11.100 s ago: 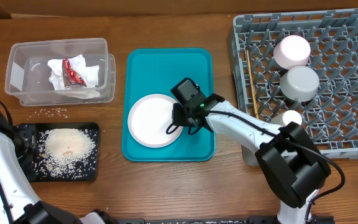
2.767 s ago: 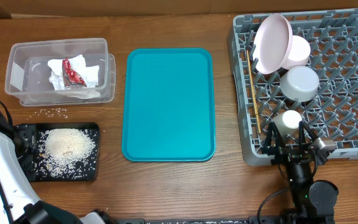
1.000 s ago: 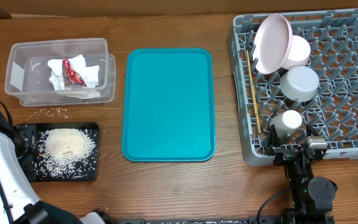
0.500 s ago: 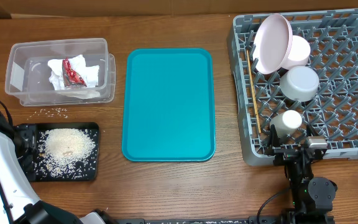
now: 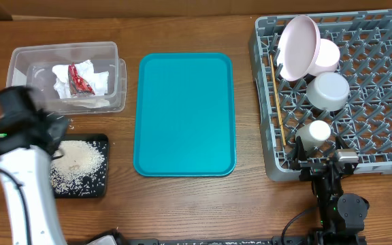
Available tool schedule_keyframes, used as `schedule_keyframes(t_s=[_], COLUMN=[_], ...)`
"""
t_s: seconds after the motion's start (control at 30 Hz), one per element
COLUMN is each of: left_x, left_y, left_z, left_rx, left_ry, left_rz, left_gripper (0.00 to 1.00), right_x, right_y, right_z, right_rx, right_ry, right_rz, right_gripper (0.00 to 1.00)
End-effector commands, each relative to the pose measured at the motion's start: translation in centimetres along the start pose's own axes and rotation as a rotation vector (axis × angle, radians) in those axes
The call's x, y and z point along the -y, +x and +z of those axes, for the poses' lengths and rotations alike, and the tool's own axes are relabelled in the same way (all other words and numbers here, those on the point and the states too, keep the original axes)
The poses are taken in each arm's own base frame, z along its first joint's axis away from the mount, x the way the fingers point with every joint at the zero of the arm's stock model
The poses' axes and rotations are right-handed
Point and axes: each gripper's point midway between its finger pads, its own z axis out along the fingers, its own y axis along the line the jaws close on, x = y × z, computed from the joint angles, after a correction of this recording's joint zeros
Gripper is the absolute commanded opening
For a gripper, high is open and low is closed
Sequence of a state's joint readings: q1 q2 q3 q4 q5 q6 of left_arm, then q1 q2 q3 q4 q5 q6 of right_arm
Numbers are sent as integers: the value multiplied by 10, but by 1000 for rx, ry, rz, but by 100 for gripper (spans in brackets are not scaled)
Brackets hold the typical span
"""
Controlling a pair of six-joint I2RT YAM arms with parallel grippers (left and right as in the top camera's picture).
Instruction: Sort waste into correct bins and load items into the dishwasher
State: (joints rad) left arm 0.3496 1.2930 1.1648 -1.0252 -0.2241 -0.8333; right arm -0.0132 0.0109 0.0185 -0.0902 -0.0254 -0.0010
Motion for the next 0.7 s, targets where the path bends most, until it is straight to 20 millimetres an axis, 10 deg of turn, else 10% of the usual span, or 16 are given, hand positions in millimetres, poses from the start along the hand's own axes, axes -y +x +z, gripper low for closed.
schedule_keyframes(t_s=[0.0,0.17,0.33,0.67], left_x=[40,95,74,52], left_y=[35,82,126,140], left_z=[-12,-40,-46,-39], left_rx=[64,241,214,250], left_ry=[143,373,418,453], left_rz=[314,655,825,980], left_gripper=[100,100,100,100], right_x=[3,3,3,3], right_y=[2,2,2,2], right_z=[0,0,0,0], right_rx=[5,5,5,5], right_ry=[15,15,15,15], right_rz=[-7,-7,-7,-7], right_gripper=[100,100,100,100])
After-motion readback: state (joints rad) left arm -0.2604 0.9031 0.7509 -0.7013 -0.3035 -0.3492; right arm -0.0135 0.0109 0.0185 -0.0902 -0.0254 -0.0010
